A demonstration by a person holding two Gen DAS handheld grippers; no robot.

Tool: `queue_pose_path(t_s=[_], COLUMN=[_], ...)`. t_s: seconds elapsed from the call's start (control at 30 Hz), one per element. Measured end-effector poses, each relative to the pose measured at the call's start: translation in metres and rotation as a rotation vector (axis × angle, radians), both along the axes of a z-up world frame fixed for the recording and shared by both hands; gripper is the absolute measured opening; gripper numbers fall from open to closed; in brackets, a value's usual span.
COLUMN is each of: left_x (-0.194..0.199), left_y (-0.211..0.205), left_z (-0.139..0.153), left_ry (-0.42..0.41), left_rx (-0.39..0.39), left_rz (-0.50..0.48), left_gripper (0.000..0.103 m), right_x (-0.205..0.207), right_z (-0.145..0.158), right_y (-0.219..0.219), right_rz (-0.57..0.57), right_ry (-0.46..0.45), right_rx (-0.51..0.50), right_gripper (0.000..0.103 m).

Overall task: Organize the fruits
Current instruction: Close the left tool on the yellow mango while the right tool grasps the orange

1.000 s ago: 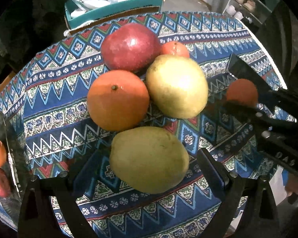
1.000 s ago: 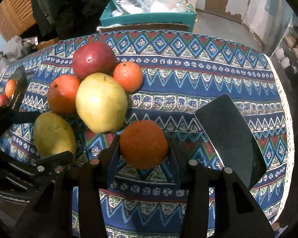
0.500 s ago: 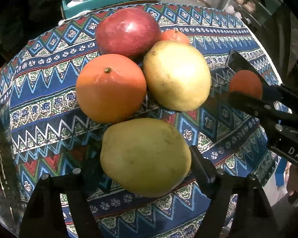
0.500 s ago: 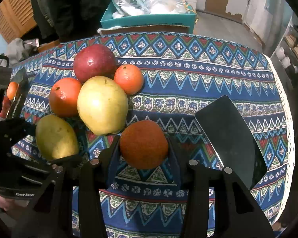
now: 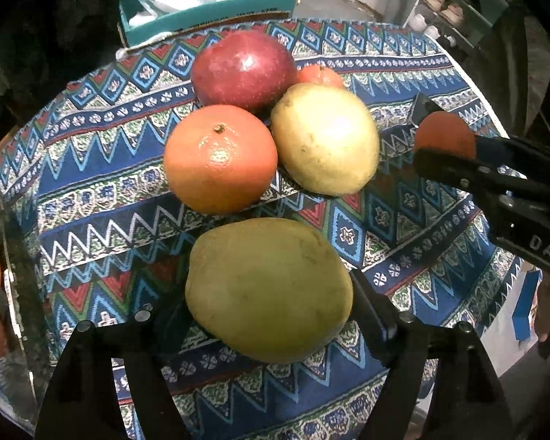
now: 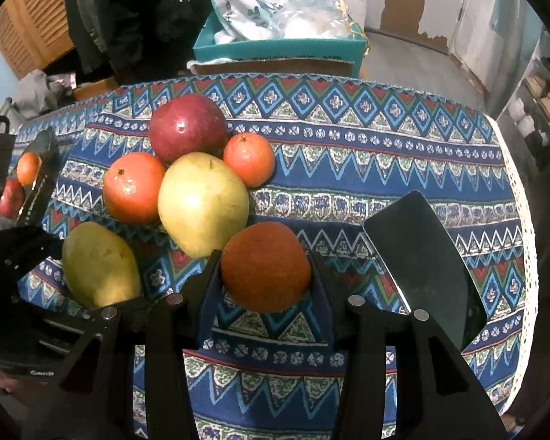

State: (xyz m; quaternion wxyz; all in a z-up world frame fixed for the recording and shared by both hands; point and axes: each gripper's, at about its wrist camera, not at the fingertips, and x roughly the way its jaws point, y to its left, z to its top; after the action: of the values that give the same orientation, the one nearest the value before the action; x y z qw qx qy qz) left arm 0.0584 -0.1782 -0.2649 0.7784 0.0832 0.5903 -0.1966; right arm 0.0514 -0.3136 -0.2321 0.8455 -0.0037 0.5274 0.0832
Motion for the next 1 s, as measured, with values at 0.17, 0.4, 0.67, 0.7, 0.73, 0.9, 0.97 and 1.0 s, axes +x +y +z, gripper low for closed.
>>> queue_pose_path(t_s=[0.17,0.4,0.67,0.7,0.73,0.9,0.97,1.0], left_x=[-0.006,-0.007,-0.007,-0.008,-0.009,-0.011,-0.012,-0.013], left_y=[0.011,0.03,0.05,0.052,0.053,0.063,0.066,0.068], left_z=[0.017,0.037,0.068,0.073,0.077,0.098,0.105,0.109], left_ry=[-0.038,-0.068,-0.142,-0.157,-0.169,-0.217,-0.231,-0.24], left_rx=[-0.004,-0.023,-0.042,-0.04,-0.04,-0.064,-0.072,-0.078], left_rz=[0.004,0.036,0.077,0.079,0.081,0.104,0.113,0.118], left_gripper=[0.08,0.08,0.08,0.08,0.08,0.08,0.08,0.08], right_x=[-0.002,-0.004,-0.01,-0.011,-0.012,-0.015,-0.016,-0.017], right_z=[0.009,0.032,0.057,0.061,0.064,0.079,0.085,0.088], right_y=[0.003,0.009,0.017,0.018,0.019,0.024,0.025,0.026], right_rz=[-0.001,0.004,0.015,0.017,0.019,0.028,0.029,0.03], right_ry=[-0.022,-0.078,-0.14,-0.149,-0.159,-0.201,-0.218,-0.227], right_rx=[-0.005,-0.011,0.0,0.0,0.0,-0.008,-0.006,-0.007], right_gripper=[0.044,0.044,0.044,0.044,0.044,0.044,0.044,0.044])
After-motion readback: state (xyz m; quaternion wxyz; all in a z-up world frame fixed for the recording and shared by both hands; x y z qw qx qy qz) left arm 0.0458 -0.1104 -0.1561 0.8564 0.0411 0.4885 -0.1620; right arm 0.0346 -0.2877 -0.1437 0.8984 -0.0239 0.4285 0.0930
